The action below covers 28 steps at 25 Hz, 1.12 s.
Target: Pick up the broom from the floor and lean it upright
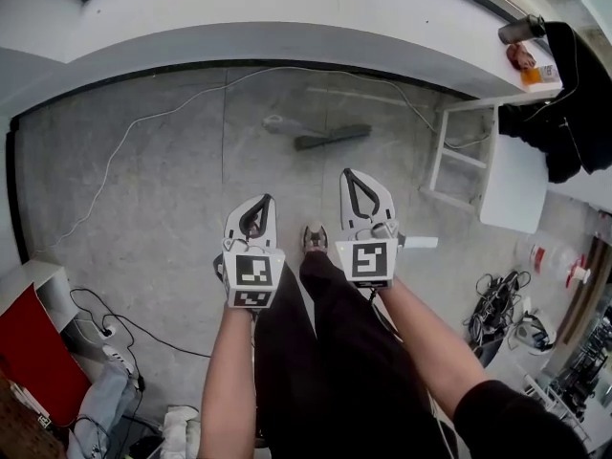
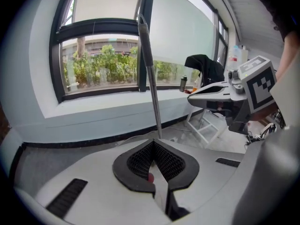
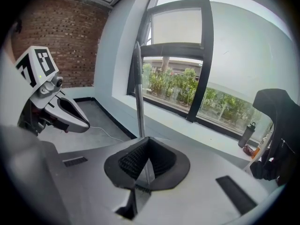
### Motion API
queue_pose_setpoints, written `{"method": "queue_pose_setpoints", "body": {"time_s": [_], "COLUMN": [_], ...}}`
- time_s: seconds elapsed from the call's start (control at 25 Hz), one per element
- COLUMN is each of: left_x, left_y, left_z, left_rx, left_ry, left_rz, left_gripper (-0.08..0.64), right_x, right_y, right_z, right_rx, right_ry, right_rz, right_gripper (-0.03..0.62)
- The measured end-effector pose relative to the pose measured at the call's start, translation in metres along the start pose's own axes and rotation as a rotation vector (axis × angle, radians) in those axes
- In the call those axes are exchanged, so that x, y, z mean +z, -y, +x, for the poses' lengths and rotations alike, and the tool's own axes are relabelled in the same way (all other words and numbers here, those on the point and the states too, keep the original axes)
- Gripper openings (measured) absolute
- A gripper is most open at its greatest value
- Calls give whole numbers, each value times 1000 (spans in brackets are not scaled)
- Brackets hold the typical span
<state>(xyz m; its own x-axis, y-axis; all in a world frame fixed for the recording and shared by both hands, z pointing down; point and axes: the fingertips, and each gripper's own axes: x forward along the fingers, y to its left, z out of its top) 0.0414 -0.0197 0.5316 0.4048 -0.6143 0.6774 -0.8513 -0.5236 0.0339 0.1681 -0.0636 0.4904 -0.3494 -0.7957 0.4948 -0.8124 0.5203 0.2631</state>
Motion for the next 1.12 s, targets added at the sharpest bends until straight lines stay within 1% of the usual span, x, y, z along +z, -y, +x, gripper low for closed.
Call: {"method": "queue_pose_setpoints", "body": {"time_s": [0.12, 0.36, 0.56, 0.68, 0.76, 0.84, 1.0, 1.12], "left_x": [5, 40, 65, 80, 91, 106, 143, 161], "left_y": [8, 22, 46, 60, 71, 82, 95, 105], "left_z": [-10, -35, -78, -105, -126, -149, -199, -241], "left_rx": [7, 48, 58, 49, 32, 17, 1, -18], "left_ry": [-6, 30, 46, 58, 70, 88, 144, 196], "left_rz": [-7, -41, -80, -113, -106, -77, -40, -22], "left_gripper": [6, 6, 6, 6, 6, 6, 6, 6], "right_x": [9, 46, 84, 104, 118, 135, 178, 204], "right_y": [6, 14, 16, 16, 14, 12, 11, 8], "right_z": [-12, -39, -76, -100, -120, -143, -191, -231], "right_rx": [11, 57, 92, 88, 84, 85, 72, 42], "right_ry": [8, 57, 95, 99, 102, 117, 176, 215], "right_rz": [3, 12, 38, 66, 78, 97, 117, 146], "right_gripper": [6, 6, 6, 6, 6, 8, 7, 6]}}
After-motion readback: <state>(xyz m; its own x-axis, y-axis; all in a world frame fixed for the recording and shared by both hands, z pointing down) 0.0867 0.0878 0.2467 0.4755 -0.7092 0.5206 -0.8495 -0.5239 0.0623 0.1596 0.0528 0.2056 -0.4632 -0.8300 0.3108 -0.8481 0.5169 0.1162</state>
